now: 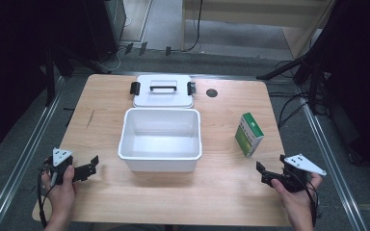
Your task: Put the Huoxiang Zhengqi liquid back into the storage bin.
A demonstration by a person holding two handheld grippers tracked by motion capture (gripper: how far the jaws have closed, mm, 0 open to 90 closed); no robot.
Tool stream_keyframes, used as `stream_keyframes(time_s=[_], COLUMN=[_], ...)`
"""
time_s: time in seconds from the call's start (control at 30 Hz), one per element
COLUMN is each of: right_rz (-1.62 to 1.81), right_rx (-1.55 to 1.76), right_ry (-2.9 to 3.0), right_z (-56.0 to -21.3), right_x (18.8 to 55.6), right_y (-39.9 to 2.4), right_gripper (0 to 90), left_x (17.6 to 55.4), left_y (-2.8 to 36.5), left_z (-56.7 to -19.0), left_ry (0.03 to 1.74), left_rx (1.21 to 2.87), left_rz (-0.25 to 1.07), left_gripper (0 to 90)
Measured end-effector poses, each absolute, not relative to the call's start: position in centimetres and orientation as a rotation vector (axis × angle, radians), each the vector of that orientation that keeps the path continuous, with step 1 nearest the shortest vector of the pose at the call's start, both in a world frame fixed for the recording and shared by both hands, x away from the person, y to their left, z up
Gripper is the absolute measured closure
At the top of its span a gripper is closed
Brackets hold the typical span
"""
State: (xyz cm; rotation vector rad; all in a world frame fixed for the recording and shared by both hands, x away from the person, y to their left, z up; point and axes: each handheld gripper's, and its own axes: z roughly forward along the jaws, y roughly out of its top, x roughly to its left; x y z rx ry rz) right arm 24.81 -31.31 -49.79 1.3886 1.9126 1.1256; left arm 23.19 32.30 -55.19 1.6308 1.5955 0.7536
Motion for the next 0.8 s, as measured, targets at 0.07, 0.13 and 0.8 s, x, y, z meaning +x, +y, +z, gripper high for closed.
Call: stream_keyframes(time_s=[0.07, 0.13, 0.8], right_rz=[1.082, 1.053, 0.439], right_rx=[1.395, 1.424, 1.529], right_ry=[1.935, 1.965, 2.352], right_z=[-49.2, -48.6, -42.9], right_x=[25.3, 25.7, 30.7], right_y=[-30.9, -30.5, -26.7], right_gripper=[6.4, 6.4, 12.4], left_x=[23.2, 23.2, 23.2], left_y=[32.3, 32.4, 32.4], left_z=[-55.2, -55.2, -55.2], left_ry=[1.597, 1.596, 1.594], left_rx=[1.619, 1.622, 1.626], left_rz=[0.75, 0.748, 0.745], left_gripper=[0.6, 0.6, 0.6])
